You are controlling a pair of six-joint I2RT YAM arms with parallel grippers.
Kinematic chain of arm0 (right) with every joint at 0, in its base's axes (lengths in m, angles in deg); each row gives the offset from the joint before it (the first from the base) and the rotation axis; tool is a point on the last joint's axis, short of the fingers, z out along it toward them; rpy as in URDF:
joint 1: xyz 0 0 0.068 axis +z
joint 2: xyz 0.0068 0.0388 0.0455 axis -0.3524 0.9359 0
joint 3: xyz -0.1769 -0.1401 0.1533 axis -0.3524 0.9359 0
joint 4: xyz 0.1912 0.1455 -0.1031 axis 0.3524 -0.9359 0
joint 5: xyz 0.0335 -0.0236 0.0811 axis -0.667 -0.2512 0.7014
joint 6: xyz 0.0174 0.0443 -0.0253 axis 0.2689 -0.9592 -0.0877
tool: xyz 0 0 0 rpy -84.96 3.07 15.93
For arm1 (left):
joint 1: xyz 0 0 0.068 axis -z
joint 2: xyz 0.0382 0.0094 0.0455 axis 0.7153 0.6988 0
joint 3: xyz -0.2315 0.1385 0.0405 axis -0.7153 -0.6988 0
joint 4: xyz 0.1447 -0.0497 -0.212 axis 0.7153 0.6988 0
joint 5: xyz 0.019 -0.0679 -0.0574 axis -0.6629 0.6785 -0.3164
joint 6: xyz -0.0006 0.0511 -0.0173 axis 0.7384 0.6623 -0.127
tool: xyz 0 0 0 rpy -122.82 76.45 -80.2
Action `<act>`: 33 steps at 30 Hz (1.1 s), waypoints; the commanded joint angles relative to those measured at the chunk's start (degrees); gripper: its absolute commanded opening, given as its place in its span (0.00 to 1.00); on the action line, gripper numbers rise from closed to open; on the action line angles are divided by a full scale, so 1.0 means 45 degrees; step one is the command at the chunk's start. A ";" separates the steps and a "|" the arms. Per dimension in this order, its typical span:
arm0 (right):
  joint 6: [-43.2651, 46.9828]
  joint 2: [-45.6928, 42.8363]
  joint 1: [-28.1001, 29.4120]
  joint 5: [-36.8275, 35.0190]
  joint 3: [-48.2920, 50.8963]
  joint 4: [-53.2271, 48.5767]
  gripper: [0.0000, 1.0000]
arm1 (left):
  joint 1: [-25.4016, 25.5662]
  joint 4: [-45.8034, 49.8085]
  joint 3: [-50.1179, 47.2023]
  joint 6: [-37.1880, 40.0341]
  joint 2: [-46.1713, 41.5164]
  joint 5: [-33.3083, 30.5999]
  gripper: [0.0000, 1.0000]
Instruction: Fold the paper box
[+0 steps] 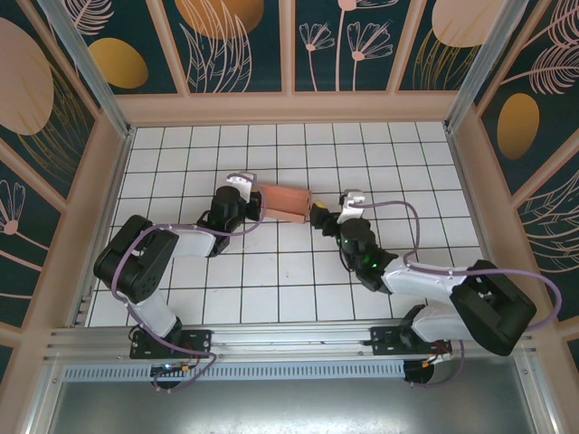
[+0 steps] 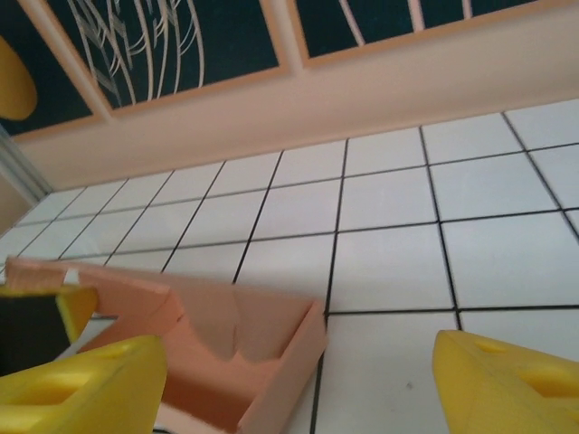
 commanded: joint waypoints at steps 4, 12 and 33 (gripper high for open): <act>-0.1148 0.0433 -0.1913 0.2583 -0.2548 -0.2871 0.77 | 0.0011 -0.0164 -0.0304 0.0188 0.0287 -0.0053 0.00; -0.0966 0.4103 -0.2461 0.5578 -0.6852 -0.5651 0.77 | 0.0010 -0.0515 -0.0847 0.0122 0.0194 -0.0201 0.00; -0.0325 0.6647 -0.2090 0.6576 -0.7143 -0.5171 0.75 | 0.0018 0.1543 -0.2508 -0.0623 -0.2881 0.1246 0.43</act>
